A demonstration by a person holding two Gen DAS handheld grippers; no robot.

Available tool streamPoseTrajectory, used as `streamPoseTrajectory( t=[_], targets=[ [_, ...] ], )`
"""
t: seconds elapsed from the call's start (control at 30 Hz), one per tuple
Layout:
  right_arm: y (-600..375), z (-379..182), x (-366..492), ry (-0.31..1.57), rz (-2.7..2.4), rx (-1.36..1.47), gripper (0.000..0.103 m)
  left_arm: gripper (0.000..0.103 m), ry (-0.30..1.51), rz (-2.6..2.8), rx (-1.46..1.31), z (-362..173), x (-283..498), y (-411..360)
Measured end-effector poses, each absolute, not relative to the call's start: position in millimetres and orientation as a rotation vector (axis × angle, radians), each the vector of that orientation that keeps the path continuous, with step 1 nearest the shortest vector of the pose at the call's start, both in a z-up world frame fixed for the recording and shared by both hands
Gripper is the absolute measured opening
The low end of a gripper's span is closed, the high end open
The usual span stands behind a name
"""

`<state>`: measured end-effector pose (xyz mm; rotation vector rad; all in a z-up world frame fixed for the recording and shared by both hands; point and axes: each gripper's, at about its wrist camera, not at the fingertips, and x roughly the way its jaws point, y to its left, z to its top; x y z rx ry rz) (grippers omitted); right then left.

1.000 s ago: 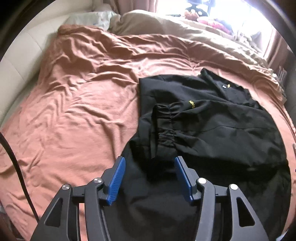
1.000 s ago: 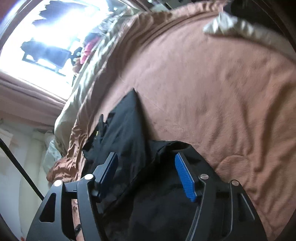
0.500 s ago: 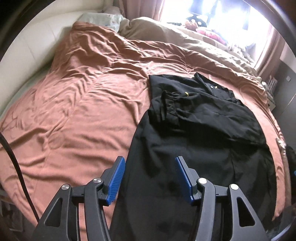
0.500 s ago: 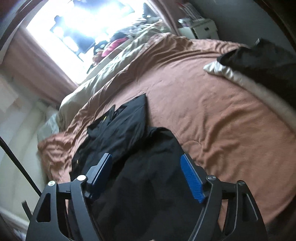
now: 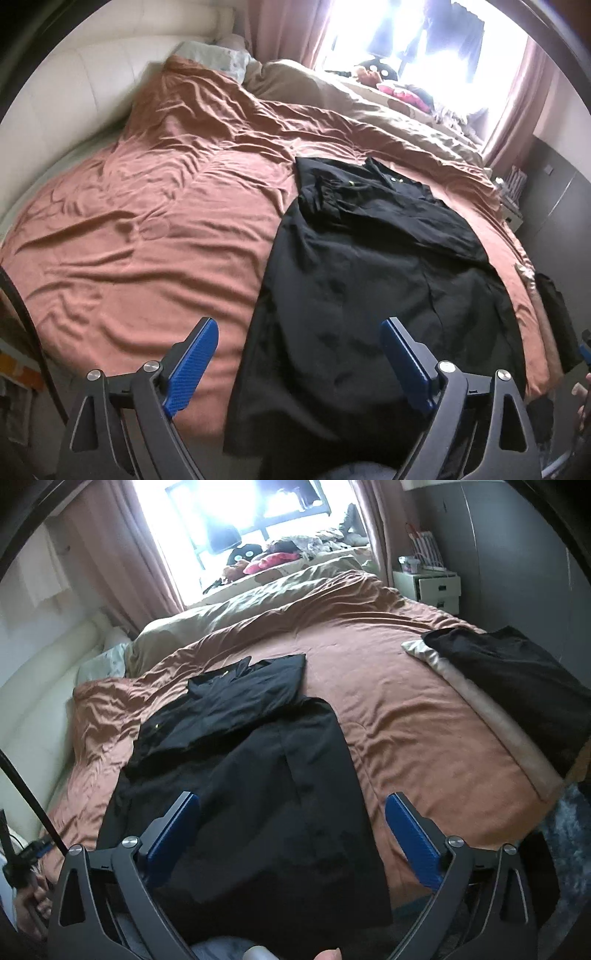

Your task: Fold large clothes

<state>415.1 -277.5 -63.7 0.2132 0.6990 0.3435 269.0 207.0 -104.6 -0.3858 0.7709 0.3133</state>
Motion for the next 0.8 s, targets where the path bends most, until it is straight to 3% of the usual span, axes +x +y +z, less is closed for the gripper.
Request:
streamPoseTrajectory(
  t=[0.8],
  targets=[
    [-368.4, -87.5, 261.1, 0.588, 0.397, 0.167, 0.101, 0.090, 0.656, 0.261, -0.443, -105.0, 99.1, 153.2]
  ],
)
